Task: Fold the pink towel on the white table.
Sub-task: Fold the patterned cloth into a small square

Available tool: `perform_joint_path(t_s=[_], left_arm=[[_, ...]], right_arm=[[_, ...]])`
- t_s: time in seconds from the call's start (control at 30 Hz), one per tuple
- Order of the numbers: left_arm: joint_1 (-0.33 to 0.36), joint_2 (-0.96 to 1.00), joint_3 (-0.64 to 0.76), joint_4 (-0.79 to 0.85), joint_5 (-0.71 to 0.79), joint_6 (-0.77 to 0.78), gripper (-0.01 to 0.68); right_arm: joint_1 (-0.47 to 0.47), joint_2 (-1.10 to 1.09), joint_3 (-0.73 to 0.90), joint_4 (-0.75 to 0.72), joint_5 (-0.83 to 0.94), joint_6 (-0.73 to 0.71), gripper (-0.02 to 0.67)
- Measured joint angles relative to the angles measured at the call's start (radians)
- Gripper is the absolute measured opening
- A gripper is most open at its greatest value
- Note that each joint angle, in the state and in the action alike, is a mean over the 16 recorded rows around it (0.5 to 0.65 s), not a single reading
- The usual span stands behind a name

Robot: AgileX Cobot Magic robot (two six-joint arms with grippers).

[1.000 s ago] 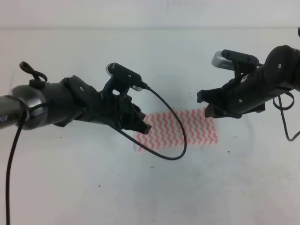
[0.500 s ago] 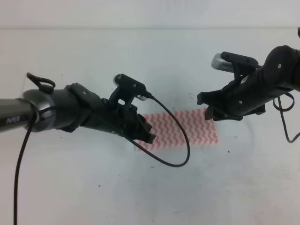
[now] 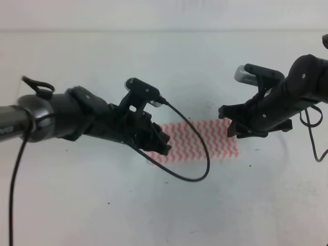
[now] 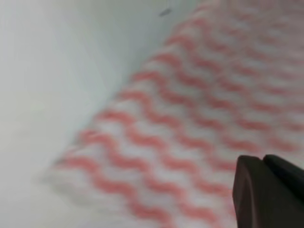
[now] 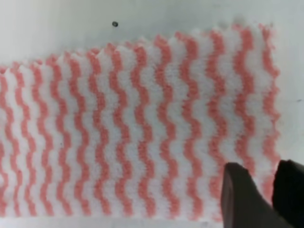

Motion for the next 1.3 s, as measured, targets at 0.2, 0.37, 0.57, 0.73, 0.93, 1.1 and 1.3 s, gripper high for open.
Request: perform_joint_path(t_s=[0.2,0.37,0.57,0.73,0.93,1.1,1.3], left_arm=[[0.059,-0.019,0.0,-0.083,0.104,0.052,0.0],[0.118,-0.005,0.0,-0.166,0.195,0.11,0.0],[0.167,0.029,0.0,-0.242,0.266,0.173,0.0],[0.177,0.06,0.0,-0.288,0.291,0.216,0.0],[0.171,0.084,0.0,-0.312,0.275,0.248,0.0],[0.157,0.094,0.0,-0.301,0.237,0.254,0.0],[0.138,0.098,0.0,-0.279,0.184,0.256,0.0]], right_arm=[[-0.003,0.002,0.0,-0.001,0.005,0.0,0.015],[-0.003,0.002,0.0,-0.001,0.006,0.0,0.015],[-0.003,0.003,0.0,-0.001,0.006,0.001,0.015],[-0.003,0.003,0.0,0.0,0.005,0.001,0.015],[-0.003,0.002,0.0,0.001,0.005,0.001,0.015],[-0.003,0.002,0.0,0.003,0.005,0.001,0.015],[-0.003,0.003,0.0,0.004,0.006,0.001,0.015]])
